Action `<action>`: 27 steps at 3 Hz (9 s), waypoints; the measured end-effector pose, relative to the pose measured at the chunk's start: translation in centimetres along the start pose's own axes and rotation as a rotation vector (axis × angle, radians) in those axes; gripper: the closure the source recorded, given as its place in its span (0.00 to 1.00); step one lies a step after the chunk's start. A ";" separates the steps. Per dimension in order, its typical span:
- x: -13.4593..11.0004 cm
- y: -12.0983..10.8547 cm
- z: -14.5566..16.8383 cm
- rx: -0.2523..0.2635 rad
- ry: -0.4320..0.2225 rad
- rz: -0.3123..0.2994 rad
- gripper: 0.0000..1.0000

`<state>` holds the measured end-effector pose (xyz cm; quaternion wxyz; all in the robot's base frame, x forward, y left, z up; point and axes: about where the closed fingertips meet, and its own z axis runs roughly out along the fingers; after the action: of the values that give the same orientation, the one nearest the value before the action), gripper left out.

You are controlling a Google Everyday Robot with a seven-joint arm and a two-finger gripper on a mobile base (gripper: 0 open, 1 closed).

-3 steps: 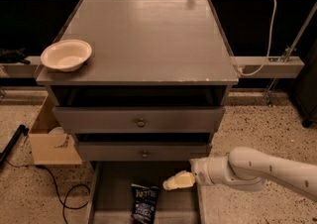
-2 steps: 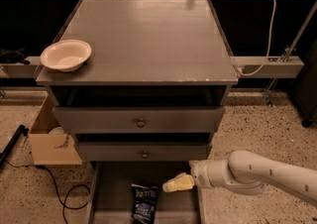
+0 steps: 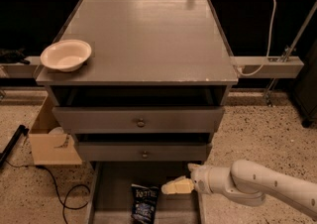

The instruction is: Pick blue chip bag from bottom drawer and place on counter

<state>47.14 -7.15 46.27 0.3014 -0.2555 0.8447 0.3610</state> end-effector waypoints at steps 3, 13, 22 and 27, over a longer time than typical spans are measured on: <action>1.7 1.2 5.3 -0.021 -0.085 -0.012 0.00; 8.7 -0.1 15.7 0.114 0.095 0.053 0.00; 14.7 -2.8 20.9 0.086 0.155 0.152 0.00; 16.6 -3.1 21.3 0.244 0.196 0.284 0.00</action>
Offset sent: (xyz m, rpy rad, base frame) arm 0.0029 0.0557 -0.0531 0.1014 -0.0359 -0.0232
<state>44.60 3.69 21.44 0.1925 -0.1291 0.9351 0.2682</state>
